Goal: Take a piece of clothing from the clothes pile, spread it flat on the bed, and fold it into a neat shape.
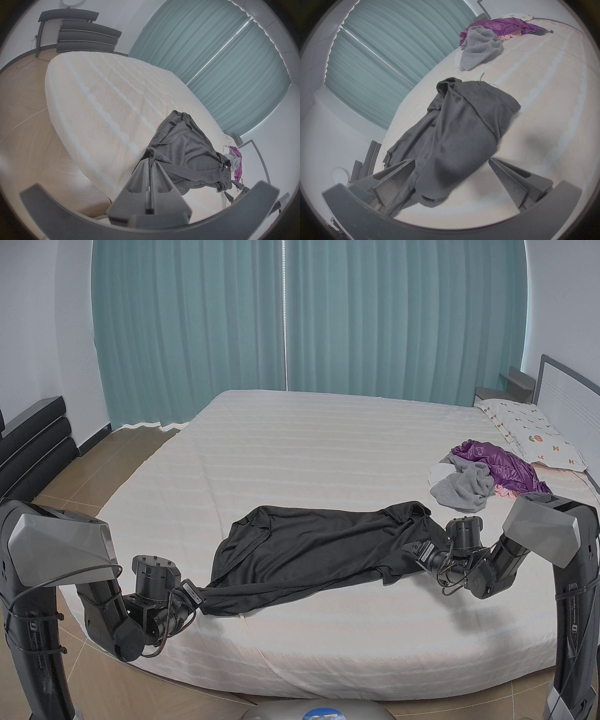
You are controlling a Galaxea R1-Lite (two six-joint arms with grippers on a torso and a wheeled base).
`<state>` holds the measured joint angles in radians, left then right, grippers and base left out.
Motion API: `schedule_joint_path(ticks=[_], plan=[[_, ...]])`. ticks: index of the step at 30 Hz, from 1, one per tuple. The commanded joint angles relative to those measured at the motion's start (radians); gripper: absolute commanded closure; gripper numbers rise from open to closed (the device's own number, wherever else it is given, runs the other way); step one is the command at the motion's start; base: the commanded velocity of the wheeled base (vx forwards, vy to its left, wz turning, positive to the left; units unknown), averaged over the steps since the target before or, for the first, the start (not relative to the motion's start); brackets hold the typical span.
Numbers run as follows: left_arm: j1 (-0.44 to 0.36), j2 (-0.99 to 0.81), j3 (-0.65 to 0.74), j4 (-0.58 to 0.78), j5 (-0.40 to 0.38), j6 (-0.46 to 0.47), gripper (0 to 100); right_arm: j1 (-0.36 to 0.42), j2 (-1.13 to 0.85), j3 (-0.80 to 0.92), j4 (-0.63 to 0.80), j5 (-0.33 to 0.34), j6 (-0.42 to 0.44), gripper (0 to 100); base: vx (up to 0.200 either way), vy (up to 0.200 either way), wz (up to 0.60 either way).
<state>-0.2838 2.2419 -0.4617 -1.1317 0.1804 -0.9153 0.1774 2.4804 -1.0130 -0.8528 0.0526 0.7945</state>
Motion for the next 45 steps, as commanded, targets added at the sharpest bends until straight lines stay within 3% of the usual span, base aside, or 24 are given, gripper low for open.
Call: schedule_joint_path(ticks=[1, 2, 3, 20, 32, 36, 45], plan=[[0.0, 0.002, 0.0, 0.0, 0.001, 0.0, 100, -0.001, 0.012, -0.038, 0.004, -0.005, 0.002, 0, 0.0, 0.0, 0.0], [0.0, 0.002, 0.0, 0.0, 0.001, 0.0, 100, -0.001, 0.012, -0.038, 0.004, -0.005, 0.002, 0, 0.0, 0.0, 0.0], [0.0, 0.004, 0.0, 0.0, 0.001, 0.0, 100, 0.0, 0.023, -0.058, 0.008, -0.025, 0.002, 100, 0.0, 0.0, 0.0], [-0.009, -0.002, 0.005, 0.0, 0.002, 0.0, 100, -0.024, -0.112, 0.102, 0.006, -0.04, 0.003, 100, 0.0, 0.0, 0.0], [-0.028, -0.039, 0.034, 0.0, 0.005, 0.009, 100, -0.046, -0.29, 0.307, 0.008, 0.0, -0.003, 100, 0.0, 0.0, 0.0], [-0.04, -0.07, 0.049, 0.006, 0.007, 0.016, 100, -0.052, -0.35, 0.395, 0.009, 0.052, -0.024, 100, 0.0, 0.0, 0.0], [-0.044, -0.102, 0.092, 0.015, 0.005, 0.107, 100, -0.096, -0.411, 0.545, 0.026, 0.082, -0.136, 100, 0.0, 0.0, 0.0]])
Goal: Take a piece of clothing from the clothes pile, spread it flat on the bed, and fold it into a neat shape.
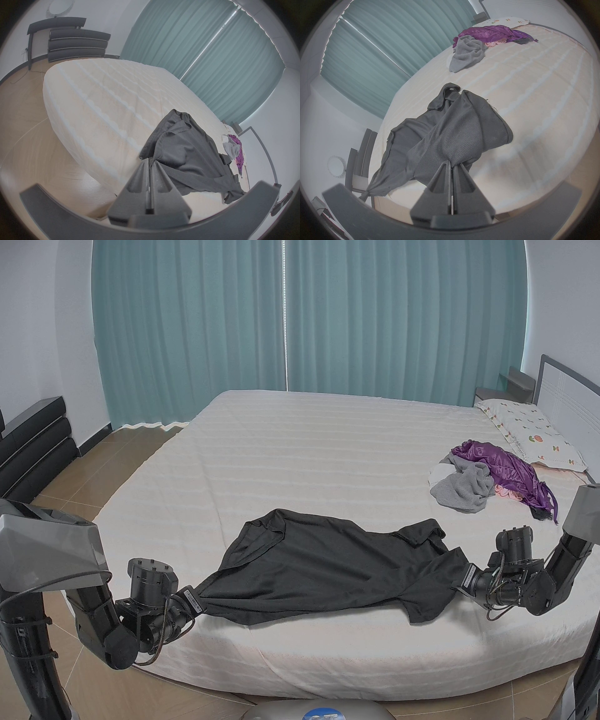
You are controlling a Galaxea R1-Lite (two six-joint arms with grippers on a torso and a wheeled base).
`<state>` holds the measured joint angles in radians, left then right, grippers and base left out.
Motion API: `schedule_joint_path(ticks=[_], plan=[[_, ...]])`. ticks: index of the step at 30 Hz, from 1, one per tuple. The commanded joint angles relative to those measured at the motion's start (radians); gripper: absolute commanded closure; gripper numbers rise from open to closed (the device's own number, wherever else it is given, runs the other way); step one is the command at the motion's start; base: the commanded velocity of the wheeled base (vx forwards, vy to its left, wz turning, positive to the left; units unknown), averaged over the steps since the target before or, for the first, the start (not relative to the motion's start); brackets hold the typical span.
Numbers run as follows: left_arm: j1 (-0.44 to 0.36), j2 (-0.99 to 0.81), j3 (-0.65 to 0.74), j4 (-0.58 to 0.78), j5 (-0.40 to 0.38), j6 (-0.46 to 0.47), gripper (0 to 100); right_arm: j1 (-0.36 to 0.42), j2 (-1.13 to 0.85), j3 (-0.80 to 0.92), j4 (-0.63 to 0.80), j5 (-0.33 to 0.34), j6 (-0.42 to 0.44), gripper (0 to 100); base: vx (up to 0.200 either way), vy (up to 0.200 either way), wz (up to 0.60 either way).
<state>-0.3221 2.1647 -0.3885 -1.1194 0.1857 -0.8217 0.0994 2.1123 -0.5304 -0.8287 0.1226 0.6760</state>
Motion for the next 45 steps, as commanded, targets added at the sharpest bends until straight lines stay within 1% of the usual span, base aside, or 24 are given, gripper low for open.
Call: schedule_joint_path(ticks=[1, 2, 3, 6, 9, 14, 17, 21, 24, 32, 33, 37, 41, 45], plan=[[-0.008, -0.025, 0.02, 0.003, 0.0, 0.015, 100, -0.018, -0.04, 0.075, -0.001, 0.016, -0.018, 100, 0.0, 0.0, 0.0], [-0.009, -0.025, 0.025, 0.003, 0.0, 0.015, 100, -0.018, -0.04, 0.087, 0.0, 0.017, -0.019, 100, 0.0, 0.0, 0.0], [-0.011, -0.025, 0.026, 0.003, 0.0, 0.015, 100, -0.018, -0.038, 0.098, 0.002, 0.019, -0.021, 0, 0.0, 0.0, 0.0], [-0.017, -0.025, 0.026, 0.004, 0.0, 0.015, 100, -0.007, -0.031, 0.139, -0.004, 0.035, -0.042, 0, 0.0, 0.0, 0.0], [-0.018, -0.022, 0.028, 0.004, 0.0, 0.015, 100, -0.006, -0.031, 0.153, 0.002, 0.037, -0.05, 0, 0.0, 0.0, 0.0], [-0.017, -0.025, 0.03, 0.004, 0.001, 0.015, 100, -0.024, -0.025, 0.161, 0.003, 0.034, -0.052, 0, 0.0, 0.0, 0.0], [-0.017, -0.023, 0.028, 0.004, 0.001, 0.016, 100, -0.049, 0.0, 0.147, 0.0, 0.028, -0.055, 0, 0.0, 0.0, 0.0], [-0.017, -0.026, 0.028, 0.003, 0.001, 0.019, 100, -0.113, 0.048, 0.09, 0.005, 0.025, -0.061, 0, 0.0, 0.0, 0.0], [-0.014, -0.029, 0.028, 0.004, 0.001, 0.024, 100, -0.147, 0.101, 0.052, 0.005, 0.022, -0.061, 0, 0.0, 0.0, 0.0], [-0.011, -0.028, 0.028, 0.003, 0.0, 0.026, 100, -0.188, 0.193, -0.062, 0.005, -0.006, -0.059, 0, 0.0, 0.0, 0.0], [-0.011, -0.026, 0.026, 0.003, 0.001, 0.026, 100, -0.193, 0.201, -0.083, 0.008, -0.008, -0.059, 100, 0.0, 0.0, 0.0], [-0.009, -0.025, 0.026, 0.003, 0.0, 0.026, 100, -0.198, 0.221, -0.137, 0.028, -0.009, -0.059, 100, 0.0, 0.0, 0.0], [-0.011, -0.022, 0.028, 0.003, 0.0, 0.029, 100, -0.19, 0.248, -0.237, 0.072, -0.006, -0.055, 100, 0.0, 0.0, 0.0], [-0.009, -0.017, 0.028, 0.003, 0.001, 0.029, 100, -0.185, 0.278, -0.324, 0.079, -0.006, -0.05, 100, 0.0, 0.0, 0.0]])
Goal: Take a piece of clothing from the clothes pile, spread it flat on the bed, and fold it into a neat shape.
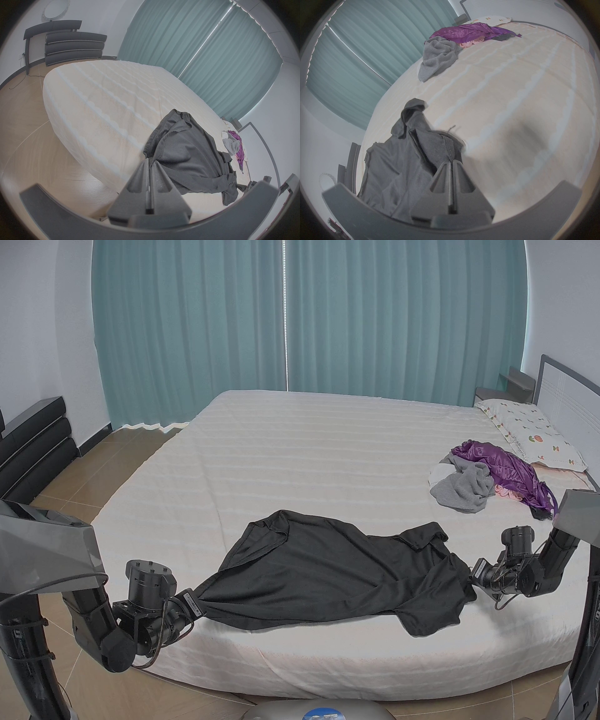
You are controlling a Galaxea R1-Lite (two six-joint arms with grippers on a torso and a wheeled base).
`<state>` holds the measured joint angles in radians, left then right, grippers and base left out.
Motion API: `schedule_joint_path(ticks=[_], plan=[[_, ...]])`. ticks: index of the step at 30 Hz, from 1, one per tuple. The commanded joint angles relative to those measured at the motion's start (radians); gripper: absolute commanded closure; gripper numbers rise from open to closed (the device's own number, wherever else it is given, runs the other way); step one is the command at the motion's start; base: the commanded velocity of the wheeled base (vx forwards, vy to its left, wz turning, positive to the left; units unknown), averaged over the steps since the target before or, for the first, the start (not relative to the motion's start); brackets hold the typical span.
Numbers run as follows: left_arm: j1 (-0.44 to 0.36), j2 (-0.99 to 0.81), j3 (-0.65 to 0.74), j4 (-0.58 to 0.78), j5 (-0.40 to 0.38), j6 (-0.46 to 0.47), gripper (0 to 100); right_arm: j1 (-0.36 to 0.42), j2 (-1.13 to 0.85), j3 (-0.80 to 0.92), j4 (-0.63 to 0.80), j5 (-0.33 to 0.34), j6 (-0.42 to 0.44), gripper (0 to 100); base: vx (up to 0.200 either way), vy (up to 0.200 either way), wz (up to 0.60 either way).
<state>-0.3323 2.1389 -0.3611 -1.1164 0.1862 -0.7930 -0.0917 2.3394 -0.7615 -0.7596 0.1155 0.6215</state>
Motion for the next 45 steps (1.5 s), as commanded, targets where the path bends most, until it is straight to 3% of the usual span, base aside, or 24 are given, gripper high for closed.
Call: schedule_joint_path(ticks=[1, 9, 20, 21, 33, 38, 45], plan=[[0.001, 0.009, 0.001, 0.001, -0.001, 0.0, 100, 0.006, 0.058, -0.117, 0.009, 0.001, 0.004, 100, 0.0, 0.0, 0.0], [0.001, 0.01, 0.001, 0.0, -0.001, 0.0, 100, 0.006, 0.095, -0.32, 0.009, -0.011, 0.007, 100, 0.0, 0.0, 0.0], [-0.004, 0.012, 0.002, 0.0, -0.001, 0.0, 100, 0.064, 0.23, -0.536, -0.027, -0.103, 0.007, 100, 0.0, 0.0, 0.0], [-0.004, 0.013, 0.002, 0.0, -0.001, 0.0, 100, 0.067, 0.241, -0.542, -0.041, -0.106, 0.007, 0, 0.0, 0.0, 0.0], [-0.004, 0.013, 0.001, 0.0, -0.001, 0.0, 100, 0.049, 0.1, -0.34, -0.161, -0.057, 0.007, 0, 0.0, 0.0, 0.0], [-0.004, 0.015, 0.001, 0.0, -0.001, 0.0, 100, 0.063, -0.035, -0.064, -0.178, 0.044, 0.007, 0, 0.0, 0.0, 0.0], [-0.002, 0.021, 0.001, 0.0, -0.001, 0.0, 100, 0.087, -0.035, 0.194, -0.308, 0.162, -0.011, 0, 0.0, 0.0, 0.0]])
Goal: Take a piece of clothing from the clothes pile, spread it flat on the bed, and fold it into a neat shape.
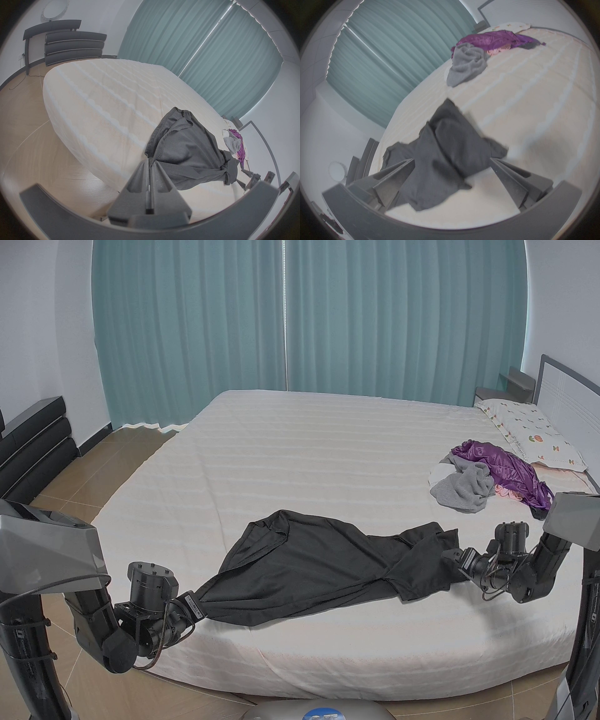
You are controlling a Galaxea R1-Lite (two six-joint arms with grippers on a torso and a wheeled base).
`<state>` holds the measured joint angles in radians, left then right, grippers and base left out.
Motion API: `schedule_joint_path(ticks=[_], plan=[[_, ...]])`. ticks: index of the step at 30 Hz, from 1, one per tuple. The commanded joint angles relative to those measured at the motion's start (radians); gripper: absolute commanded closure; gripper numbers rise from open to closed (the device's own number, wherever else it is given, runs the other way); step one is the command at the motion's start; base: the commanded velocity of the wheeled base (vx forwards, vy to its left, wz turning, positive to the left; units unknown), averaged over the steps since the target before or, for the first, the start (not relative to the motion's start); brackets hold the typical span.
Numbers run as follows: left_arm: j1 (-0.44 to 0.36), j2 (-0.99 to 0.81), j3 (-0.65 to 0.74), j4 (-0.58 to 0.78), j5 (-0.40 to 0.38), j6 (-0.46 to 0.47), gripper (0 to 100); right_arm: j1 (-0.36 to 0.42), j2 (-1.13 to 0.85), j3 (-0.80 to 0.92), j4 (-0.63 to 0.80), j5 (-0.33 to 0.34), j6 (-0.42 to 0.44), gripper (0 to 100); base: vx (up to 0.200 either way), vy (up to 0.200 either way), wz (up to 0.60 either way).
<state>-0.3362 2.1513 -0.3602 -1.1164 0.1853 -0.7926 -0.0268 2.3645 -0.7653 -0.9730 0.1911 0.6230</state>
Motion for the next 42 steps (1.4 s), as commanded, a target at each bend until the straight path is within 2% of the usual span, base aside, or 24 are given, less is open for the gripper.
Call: schedule_joint_path(ticks=[1, 5, 15, 20, 21, 32, 42], plan=[[0.0, 0.009, 0.0, 0.0, 0.0, -0.001, 100, 0.027, -0.051, 0.212, -0.112, 0.09, -0.016, 0, 0.0, 0.0, 0.0], [0.002, 0.015, 0.0, 0.0, 0.0, -0.001, 100, 0.045, -0.016, 0.225, -0.138, 0.09, -0.035, 0, 0.0, 0.0, 0.0], [0.005, 0.015, -0.002, 0.0, 0.0, -0.001, 100, 0.064, 0.061, 0.127, -0.138, 0.077, -0.046, 0, 0.0, 0.0, 0.0], [0.005, 0.015, -0.002, 0.0, 0.0, -0.001, 100, 0.064, 0.09, 0.083, -0.13, 0.037, -0.054, 0, 0.0, 0.0, 0.0], [0.005, 0.015, -0.002, 0.0, 0.0, -0.001, 100, 0.064, 0.096, 0.081, -0.131, 0.031, -0.06, 100, 0.0, 0.0, 0.0], [0.005, 0.015, -0.002, -0.002, 0.0, -0.001, 100, 0.051, 0.067, 0.104, -0.141, 0.019, -0.066, 100, 0.0, 0.0, 0.0], [0.0, 0.01, 0.001, -0.002, 0.0, -0.001, 100, 0.041, -0.057, 0.215, -0.142, 0.028, -0.054, 100, 0.0, 0.0, 0.0]])
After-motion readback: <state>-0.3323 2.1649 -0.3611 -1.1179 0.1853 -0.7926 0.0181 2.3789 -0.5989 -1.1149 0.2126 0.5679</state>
